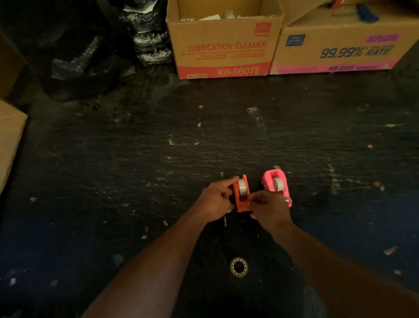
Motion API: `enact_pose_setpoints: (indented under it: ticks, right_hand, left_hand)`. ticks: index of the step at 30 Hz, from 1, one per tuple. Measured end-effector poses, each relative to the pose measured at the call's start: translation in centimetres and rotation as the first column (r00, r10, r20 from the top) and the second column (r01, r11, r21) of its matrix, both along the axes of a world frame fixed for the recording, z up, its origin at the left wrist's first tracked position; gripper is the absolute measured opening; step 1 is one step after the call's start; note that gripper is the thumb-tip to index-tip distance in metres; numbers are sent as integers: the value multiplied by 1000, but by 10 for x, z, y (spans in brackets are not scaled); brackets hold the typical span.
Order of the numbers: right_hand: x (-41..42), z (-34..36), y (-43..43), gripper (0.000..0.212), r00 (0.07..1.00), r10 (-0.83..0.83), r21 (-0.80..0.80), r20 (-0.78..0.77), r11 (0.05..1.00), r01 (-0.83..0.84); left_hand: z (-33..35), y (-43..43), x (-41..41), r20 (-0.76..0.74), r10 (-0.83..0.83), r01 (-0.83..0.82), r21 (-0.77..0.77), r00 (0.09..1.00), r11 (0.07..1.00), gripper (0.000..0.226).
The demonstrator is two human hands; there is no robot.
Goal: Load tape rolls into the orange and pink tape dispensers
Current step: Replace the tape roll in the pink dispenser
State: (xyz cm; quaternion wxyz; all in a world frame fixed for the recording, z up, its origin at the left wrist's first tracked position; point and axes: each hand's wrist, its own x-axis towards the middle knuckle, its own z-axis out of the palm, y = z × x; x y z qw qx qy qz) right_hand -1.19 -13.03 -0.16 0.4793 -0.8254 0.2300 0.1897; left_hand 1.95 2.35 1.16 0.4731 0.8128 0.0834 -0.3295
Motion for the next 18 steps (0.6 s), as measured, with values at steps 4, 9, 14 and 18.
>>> enact_pose_setpoints:
  ticks: [4,9,14,18]
  right_hand:
    - [1,-2,0,22,999,19,-45,38,999,-17]
    - [0,4,-1,28,998,36,-53,52,998,-33]
    - [5,10,-4,32,998,47,-23,46,999,-46]
    - [11,11,-7,29,997,64,-61,46,996,-61]
  left_hand:
    - [-5,4,-3,47,-16,14,26,999,1000,78]
    - [-9,8,-8,176,-70,44,149,982,988,68]
    - [-7,10,-4,285,-170,104,232,943,967,74]
    - [-7,8,-2,272,-225,153,262,936,953,69]
